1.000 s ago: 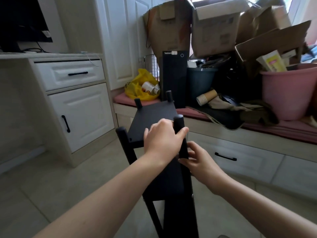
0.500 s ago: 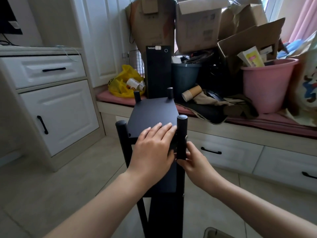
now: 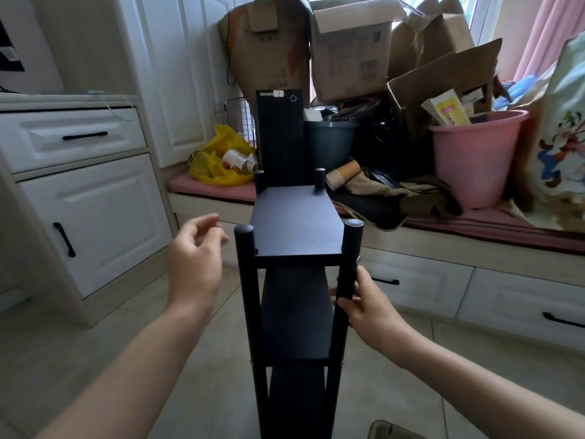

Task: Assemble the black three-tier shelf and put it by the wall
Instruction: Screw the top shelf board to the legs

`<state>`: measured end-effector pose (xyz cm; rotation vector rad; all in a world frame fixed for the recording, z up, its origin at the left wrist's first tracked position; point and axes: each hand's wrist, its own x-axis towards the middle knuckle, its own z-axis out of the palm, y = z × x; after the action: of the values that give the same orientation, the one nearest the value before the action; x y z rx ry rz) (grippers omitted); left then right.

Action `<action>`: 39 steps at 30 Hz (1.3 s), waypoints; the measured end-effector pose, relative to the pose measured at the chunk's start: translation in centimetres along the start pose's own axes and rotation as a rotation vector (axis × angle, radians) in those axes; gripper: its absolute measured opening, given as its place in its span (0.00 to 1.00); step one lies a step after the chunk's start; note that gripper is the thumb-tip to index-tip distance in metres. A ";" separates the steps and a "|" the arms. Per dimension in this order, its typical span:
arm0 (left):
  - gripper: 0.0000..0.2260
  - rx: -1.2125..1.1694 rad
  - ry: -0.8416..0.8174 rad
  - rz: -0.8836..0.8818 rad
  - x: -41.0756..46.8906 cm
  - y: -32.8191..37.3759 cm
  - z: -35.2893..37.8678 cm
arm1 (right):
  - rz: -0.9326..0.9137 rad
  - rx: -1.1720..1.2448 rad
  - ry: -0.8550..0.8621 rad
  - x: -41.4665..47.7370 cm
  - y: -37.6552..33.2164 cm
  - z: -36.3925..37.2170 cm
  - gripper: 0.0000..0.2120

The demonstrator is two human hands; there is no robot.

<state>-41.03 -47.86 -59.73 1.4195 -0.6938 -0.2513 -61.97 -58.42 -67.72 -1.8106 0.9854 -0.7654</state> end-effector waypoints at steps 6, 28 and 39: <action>0.14 -0.261 -0.342 -0.451 -0.1 -1.5 1.0 | 0.016 0.003 -0.019 0.1 0.1 -0.1 0.21; 0.26 -0.710 -0.637 -0.613 -5.4 -1.9 3.6 | -0.047 -0.028 0.333 3.4 0.6 -3.0 0.20; 0.08 -0.759 -0.661 -0.580 -6.7 -2.5 6.6 | 0.030 -0.106 0.462 5.7 1.0 -3.4 0.07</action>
<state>-49.51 -49.99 -64.10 0.7451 -0.5892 -1.3356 -62.30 -65.05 -66.76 -1.7374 1.3674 -1.1634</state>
